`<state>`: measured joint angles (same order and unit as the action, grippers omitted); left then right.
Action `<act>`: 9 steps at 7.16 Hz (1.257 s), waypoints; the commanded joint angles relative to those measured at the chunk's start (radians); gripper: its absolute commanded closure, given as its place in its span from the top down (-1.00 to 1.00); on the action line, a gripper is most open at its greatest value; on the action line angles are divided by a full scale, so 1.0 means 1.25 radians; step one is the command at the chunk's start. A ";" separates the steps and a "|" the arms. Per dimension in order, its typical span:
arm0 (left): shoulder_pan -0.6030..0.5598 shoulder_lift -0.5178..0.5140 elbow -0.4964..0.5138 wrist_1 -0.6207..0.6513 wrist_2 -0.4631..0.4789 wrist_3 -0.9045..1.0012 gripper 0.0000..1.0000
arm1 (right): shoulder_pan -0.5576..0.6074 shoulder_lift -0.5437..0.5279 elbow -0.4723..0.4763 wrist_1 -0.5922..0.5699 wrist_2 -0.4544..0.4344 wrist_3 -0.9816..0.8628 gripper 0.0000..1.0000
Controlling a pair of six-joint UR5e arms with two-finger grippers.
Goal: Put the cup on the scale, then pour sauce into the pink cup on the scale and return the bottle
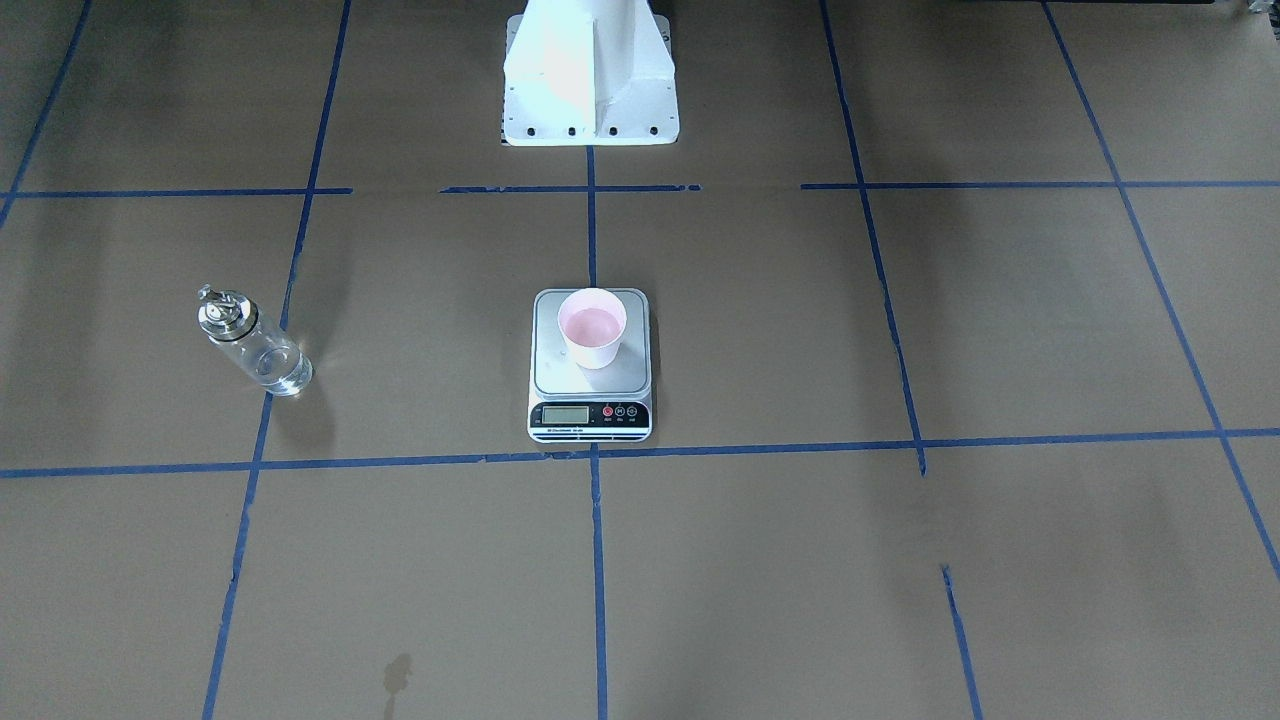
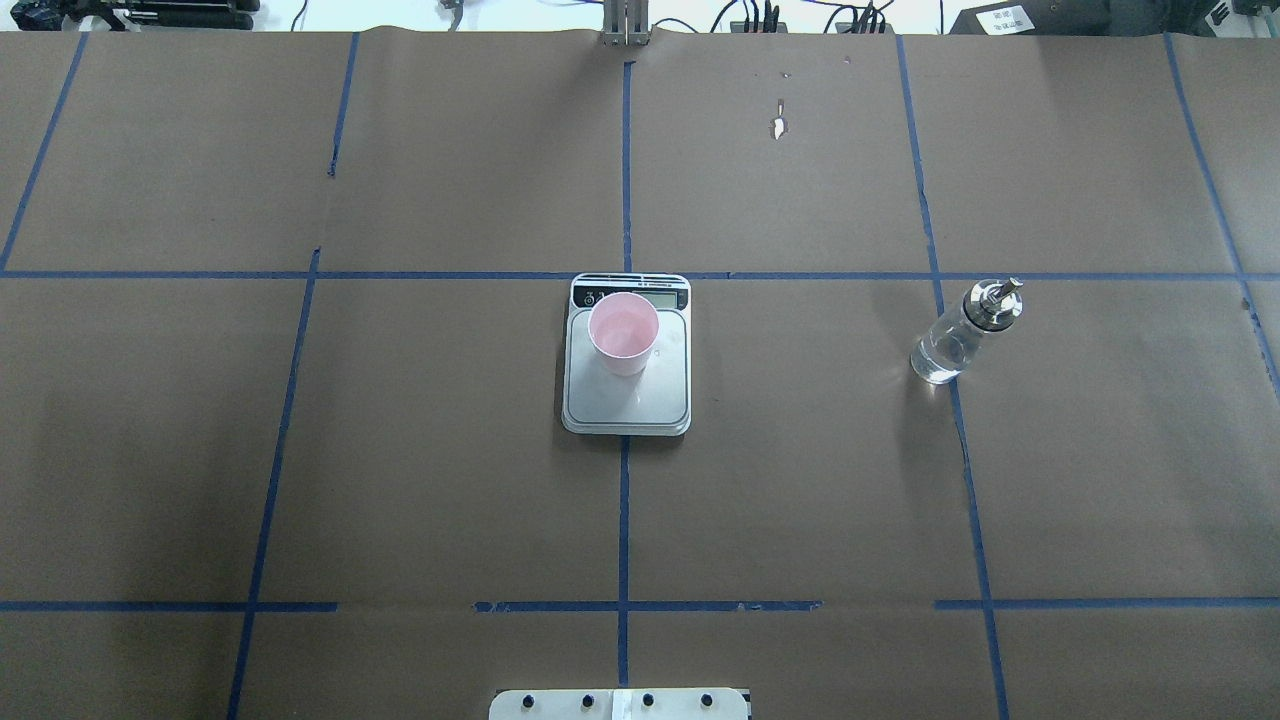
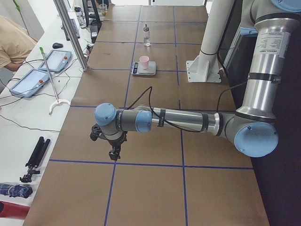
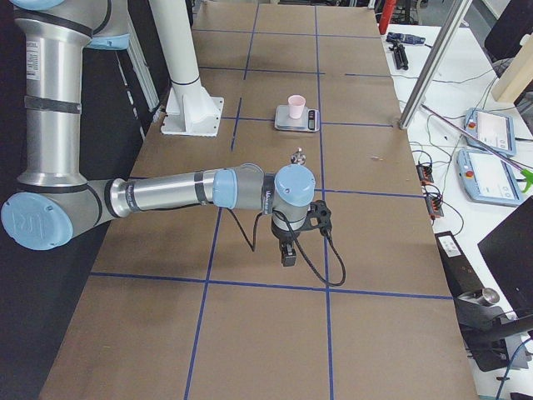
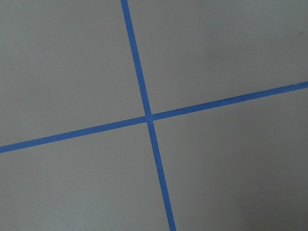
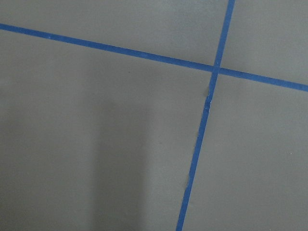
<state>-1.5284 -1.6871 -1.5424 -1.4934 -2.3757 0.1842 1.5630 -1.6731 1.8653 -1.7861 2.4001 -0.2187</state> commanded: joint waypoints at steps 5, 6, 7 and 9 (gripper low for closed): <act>0.000 0.001 -0.014 0.002 0.001 0.000 1.00 | 0.000 -0.013 0.037 -0.001 0.005 0.003 1.00; 0.000 0.001 -0.014 0.002 0.001 0.000 1.00 | 0.000 -0.013 0.032 -0.001 0.003 0.004 1.00; 0.000 0.000 -0.012 0.002 0.005 0.000 1.00 | 0.000 -0.010 0.026 -0.001 0.002 0.004 1.00; 0.000 -0.003 -0.013 0.003 0.001 0.000 1.00 | 0.000 -0.004 0.021 -0.001 0.002 0.004 1.00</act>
<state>-1.5279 -1.6885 -1.5554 -1.4907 -2.3728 0.1841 1.5631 -1.6825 1.8987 -1.7871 2.4026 -0.2133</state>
